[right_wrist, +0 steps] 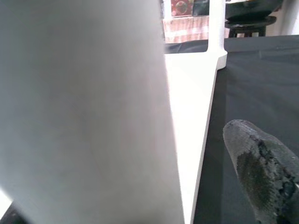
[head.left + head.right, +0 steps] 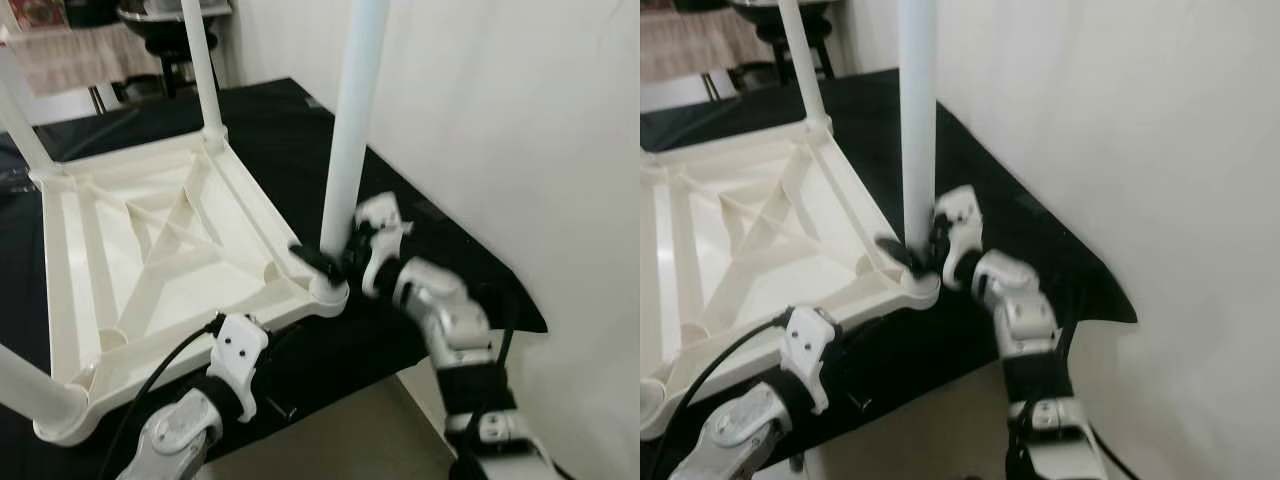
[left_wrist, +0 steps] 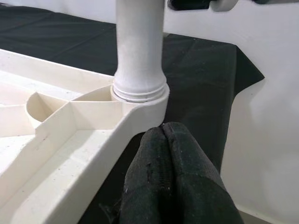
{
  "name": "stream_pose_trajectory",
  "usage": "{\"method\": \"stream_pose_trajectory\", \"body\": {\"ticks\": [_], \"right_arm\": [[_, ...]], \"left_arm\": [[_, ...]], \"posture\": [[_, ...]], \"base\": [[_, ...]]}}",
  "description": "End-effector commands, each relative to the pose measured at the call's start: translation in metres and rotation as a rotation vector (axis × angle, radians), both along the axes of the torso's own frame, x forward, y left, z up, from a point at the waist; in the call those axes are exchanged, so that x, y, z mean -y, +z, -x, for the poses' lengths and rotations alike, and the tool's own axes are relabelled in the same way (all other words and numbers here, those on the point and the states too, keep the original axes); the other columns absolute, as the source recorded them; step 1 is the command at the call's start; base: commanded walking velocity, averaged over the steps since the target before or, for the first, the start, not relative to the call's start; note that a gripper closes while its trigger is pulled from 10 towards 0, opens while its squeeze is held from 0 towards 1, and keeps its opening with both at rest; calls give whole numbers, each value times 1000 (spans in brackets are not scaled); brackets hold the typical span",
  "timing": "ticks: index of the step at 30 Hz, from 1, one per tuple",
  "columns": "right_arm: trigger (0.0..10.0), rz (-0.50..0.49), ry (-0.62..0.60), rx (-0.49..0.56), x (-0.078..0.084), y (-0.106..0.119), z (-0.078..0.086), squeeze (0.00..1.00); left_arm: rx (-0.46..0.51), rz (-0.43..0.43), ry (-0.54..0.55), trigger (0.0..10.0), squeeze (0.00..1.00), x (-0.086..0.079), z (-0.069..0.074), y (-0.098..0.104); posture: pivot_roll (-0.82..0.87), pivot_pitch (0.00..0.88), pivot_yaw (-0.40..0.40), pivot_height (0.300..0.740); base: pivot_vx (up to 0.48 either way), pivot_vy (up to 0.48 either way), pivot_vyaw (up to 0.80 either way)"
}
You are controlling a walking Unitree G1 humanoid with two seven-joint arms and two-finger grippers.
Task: Building children table
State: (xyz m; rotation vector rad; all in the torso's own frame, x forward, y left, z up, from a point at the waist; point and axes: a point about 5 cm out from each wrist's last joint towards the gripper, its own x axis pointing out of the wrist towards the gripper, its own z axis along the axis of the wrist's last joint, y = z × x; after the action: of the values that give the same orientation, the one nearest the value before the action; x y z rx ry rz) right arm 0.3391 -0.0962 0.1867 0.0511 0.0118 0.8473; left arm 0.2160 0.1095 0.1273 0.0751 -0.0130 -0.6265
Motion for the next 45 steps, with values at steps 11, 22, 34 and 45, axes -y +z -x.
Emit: {"method": "stream_pose_trajectory", "body": {"ticks": [11,22,34,45], "right_arm": [[4078,137,205,-26,23,-13,-29,0],[0,98,159,-38,47,-15,-32,0],[0,189,-516,-35,9,-53,32,0],[10000,9,-170,-71,13,-33,-19,1000]], "left_arm": [[-17,-1,-3,10000,0,9,0,-5],[-11,8,9,10000,0,11,1,-5],[-18,1,6,10000,0,2,0,-4],[-7,-21,29,10000,0,1,-6,-6]], "posture": [[68,74,-83,740],[41,77,-96,740],[-10,110,-40,740],[17,75,-46,740]], "base": [[0,0,0],[0,0,0],[0,0,0],[0,0,0]]}}
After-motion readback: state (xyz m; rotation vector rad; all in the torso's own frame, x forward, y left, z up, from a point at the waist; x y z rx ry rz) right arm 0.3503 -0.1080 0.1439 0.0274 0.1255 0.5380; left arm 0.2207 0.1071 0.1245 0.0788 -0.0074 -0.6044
